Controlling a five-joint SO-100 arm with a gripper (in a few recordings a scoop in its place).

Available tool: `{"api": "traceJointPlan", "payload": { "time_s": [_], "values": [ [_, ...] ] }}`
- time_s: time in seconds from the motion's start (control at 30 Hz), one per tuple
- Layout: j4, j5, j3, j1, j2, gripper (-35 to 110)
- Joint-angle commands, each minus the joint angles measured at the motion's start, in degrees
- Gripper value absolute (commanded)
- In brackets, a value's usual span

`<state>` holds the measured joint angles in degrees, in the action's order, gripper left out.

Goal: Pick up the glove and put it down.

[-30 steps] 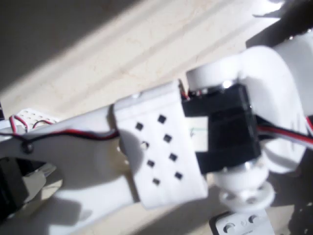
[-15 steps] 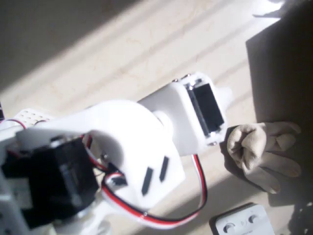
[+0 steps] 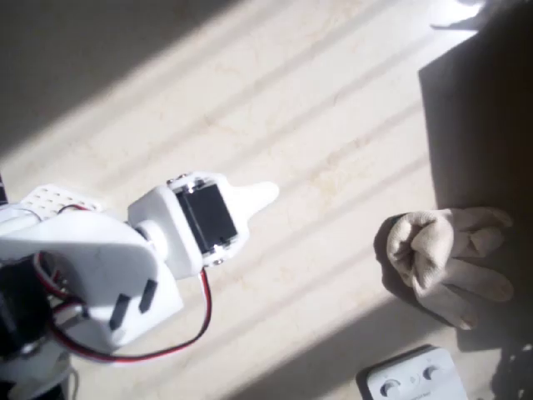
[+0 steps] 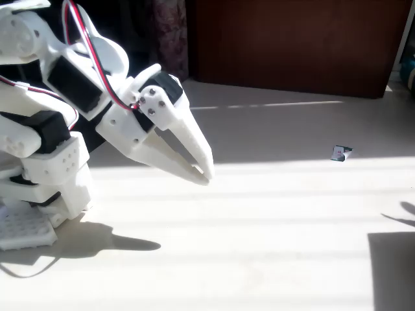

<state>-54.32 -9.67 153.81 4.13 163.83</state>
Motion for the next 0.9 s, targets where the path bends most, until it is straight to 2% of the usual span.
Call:
{"api": "traceJointPlan", "payload": {
  "time_s": [0.0,0.27,0.87],
  "values": [
    [0.7,-0.4,5.4,-0.4,8.1,1],
    [0.1,-0.4,14.8,-0.4,23.6,1],
    [-0.2,-0.4,21.9,-0.4,24.5,0]
  ]
}}
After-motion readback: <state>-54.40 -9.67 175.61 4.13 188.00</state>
